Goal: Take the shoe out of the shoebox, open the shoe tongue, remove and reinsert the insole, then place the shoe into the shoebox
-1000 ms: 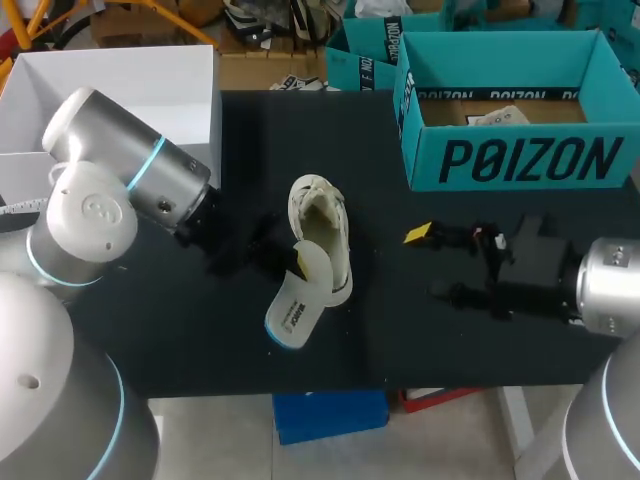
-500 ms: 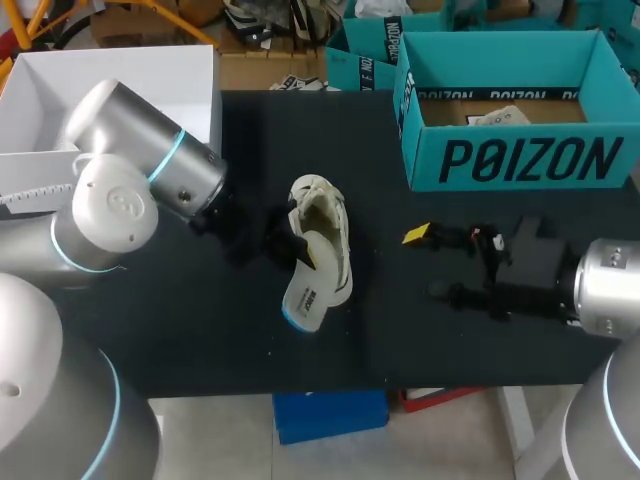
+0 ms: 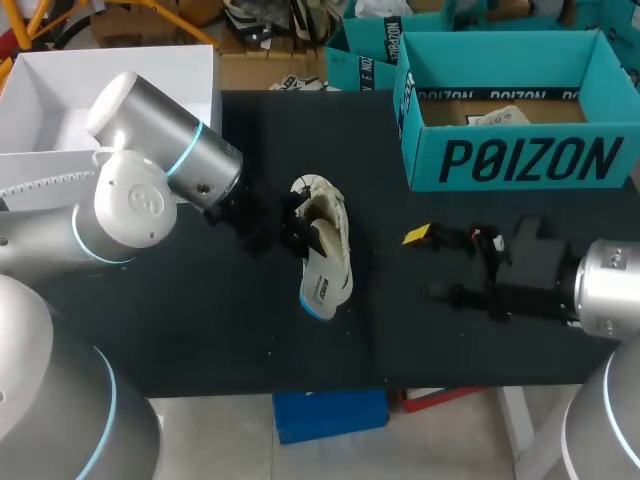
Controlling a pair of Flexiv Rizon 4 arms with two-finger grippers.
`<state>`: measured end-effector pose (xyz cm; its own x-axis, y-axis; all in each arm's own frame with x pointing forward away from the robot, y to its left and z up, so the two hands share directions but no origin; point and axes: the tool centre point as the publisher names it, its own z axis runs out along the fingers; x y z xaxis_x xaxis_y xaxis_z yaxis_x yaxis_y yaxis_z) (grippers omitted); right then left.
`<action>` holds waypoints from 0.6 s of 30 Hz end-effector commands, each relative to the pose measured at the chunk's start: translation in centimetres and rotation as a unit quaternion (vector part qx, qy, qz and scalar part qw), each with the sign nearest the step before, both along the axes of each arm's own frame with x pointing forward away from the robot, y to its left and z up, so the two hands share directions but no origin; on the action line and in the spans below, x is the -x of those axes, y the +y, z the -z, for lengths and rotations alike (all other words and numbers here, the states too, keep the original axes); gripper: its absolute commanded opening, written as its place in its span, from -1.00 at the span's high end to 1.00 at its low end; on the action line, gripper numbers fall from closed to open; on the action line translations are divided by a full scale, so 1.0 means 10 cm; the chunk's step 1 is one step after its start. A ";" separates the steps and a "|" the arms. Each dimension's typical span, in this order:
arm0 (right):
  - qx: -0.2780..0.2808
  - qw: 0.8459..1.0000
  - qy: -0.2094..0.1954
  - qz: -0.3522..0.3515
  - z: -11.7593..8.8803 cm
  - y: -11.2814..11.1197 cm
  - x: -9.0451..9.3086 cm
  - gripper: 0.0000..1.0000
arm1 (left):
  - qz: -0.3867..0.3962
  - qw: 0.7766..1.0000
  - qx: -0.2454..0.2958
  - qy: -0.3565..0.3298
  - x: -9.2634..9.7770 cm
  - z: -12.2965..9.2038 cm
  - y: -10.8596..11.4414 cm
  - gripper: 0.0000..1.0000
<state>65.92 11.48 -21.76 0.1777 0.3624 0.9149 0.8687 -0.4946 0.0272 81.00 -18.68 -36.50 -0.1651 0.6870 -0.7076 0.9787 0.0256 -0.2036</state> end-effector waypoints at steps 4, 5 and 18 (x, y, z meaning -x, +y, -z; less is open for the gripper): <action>0.000 1.000 0.000 0.001 0.00 0.01 0.00 -1.00 | -0.020 1.000 -0.001 -0.009 -0.10 0.02 0.01 1.00; 0.000 1.000 0.000 0.001 0.00 0.01 0.00 -1.00 | -0.020 1.000 -0.002 -0.010 -0.11 0.02 0.01 1.00; 0.000 1.000 0.000 0.001 0.00 0.01 0.00 -1.00 | -0.037 0.999 -0.003 -0.011 -0.27 0.10 -0.04 0.63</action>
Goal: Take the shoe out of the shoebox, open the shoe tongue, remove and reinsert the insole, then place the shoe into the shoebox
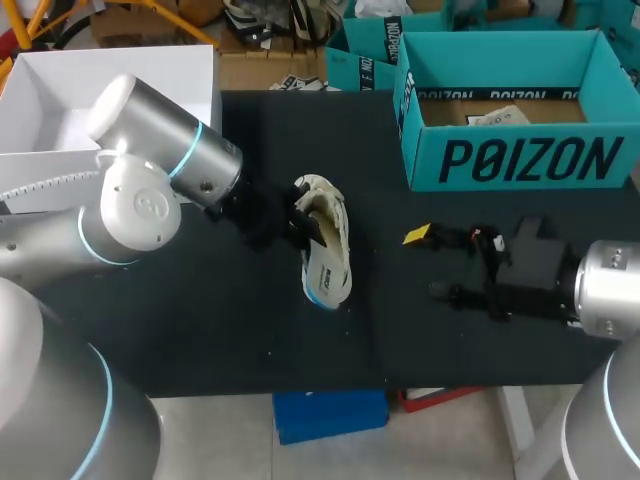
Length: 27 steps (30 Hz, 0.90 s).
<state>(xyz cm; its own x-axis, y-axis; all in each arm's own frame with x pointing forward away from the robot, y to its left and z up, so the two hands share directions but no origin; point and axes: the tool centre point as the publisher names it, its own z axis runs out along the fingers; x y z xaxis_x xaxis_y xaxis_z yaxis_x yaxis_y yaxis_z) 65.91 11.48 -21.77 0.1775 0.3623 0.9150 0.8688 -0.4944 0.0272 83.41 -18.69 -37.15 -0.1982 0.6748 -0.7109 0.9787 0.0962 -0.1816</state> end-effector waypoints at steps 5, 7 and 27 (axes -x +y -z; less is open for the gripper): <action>0.000 1.000 0.000 0.001 0.00 0.01 0.00 -1.00 | 0.003 1.000 0.000 0.000 0.04 -0.04 -0.03 -0.16; 0.000 1.000 0.000 0.001 0.00 0.01 0.00 -1.00 | 0.005 1.000 0.000 -0.002 0.05 -0.07 -0.02 -0.18; 0.000 1.000 0.000 0.001 0.00 0.01 0.00 -1.00 | 0.052 0.999 -0.001 0.012 0.39 -0.12 0.04 0.87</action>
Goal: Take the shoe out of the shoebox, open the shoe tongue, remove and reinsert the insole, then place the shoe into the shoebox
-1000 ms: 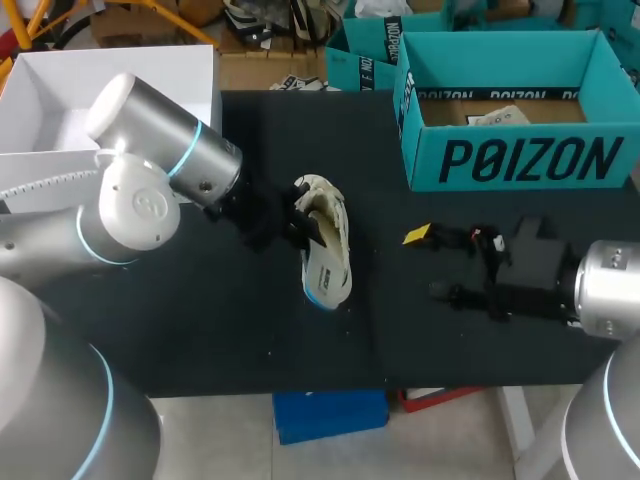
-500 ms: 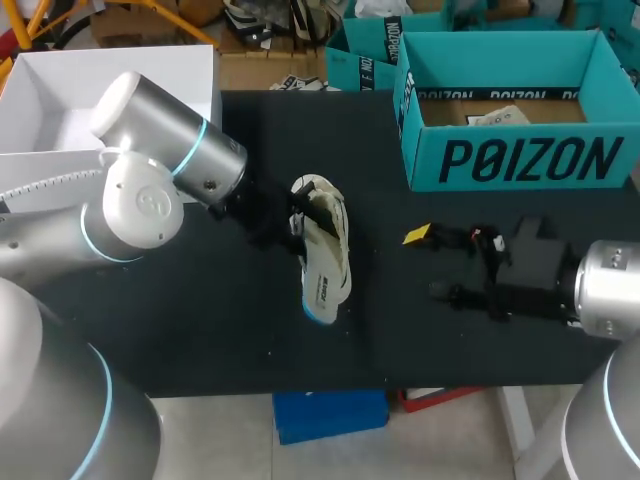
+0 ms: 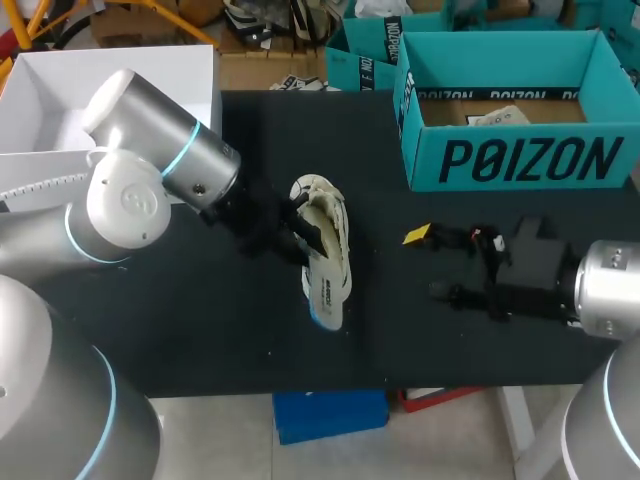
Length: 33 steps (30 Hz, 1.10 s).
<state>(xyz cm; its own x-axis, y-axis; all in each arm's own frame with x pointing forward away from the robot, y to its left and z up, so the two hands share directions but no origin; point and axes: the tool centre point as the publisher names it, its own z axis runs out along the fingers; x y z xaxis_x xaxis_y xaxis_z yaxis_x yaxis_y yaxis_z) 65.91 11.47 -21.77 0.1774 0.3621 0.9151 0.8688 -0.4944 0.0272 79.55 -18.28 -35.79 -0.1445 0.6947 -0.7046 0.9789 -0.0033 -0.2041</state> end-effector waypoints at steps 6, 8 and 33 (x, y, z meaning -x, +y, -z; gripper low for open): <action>0.000 1.000 0.000 0.001 0.00 0.01 0.00 -1.00 | 0.006 1.000 0.001 -0.001 0.03 0.01 0.00 1.00; 0.000 1.000 0.000 0.001 0.00 0.01 0.00 -1.00 | 0.010 1.000 0.007 -0.001 0.03 0.01 0.01 1.00; 0.000 1.000 0.000 0.001 0.00 0.01 0.00 -1.00 | -0.011 0.998 0.059 0.020 -0.32 -0.02 -0.01 1.00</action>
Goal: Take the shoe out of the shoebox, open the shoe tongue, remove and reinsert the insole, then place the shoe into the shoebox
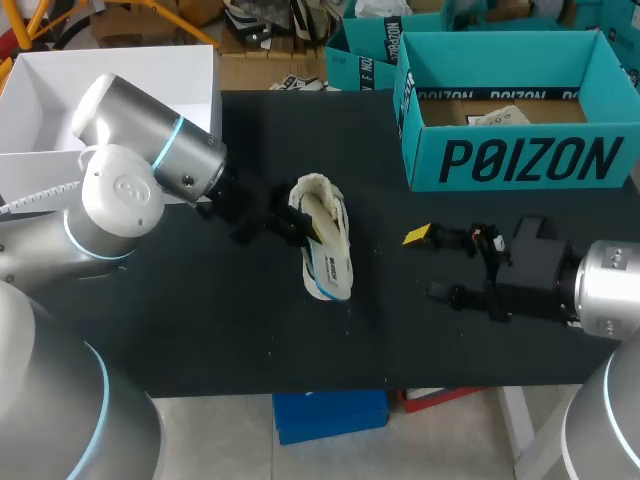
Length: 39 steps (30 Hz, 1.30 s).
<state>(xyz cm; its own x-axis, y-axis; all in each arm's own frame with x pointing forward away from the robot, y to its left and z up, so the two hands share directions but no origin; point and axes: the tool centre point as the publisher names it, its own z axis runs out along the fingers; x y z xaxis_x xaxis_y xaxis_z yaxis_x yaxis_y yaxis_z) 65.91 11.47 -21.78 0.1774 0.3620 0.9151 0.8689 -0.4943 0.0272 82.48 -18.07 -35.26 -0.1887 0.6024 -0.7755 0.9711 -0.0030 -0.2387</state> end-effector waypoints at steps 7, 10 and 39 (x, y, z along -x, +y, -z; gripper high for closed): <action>0.000 1.000 0.000 0.001 0.00 0.01 0.00 -1.00 | 0.025 0.999 0.025 0.032 0.12 0.09 -0.11 1.00; 0.000 1.000 0.000 0.001 0.00 0.01 0.00 -1.00 | 0.028 0.998 0.029 0.045 0.21 0.10 -0.11 1.00; 0.000 1.000 0.000 0.001 0.00 0.01 0.00 -1.00 | 0.012 0.999 0.024 0.041 0.00 0.20 -0.06 -0.23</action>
<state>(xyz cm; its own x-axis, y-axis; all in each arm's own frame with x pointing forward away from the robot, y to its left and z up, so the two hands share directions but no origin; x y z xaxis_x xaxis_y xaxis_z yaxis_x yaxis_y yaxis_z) 65.91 11.47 -21.78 0.1773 0.3619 0.9152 0.8689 -0.4943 0.0272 82.23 -18.55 -36.91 -0.2406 0.5702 -0.7855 0.9476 -0.0371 -0.3172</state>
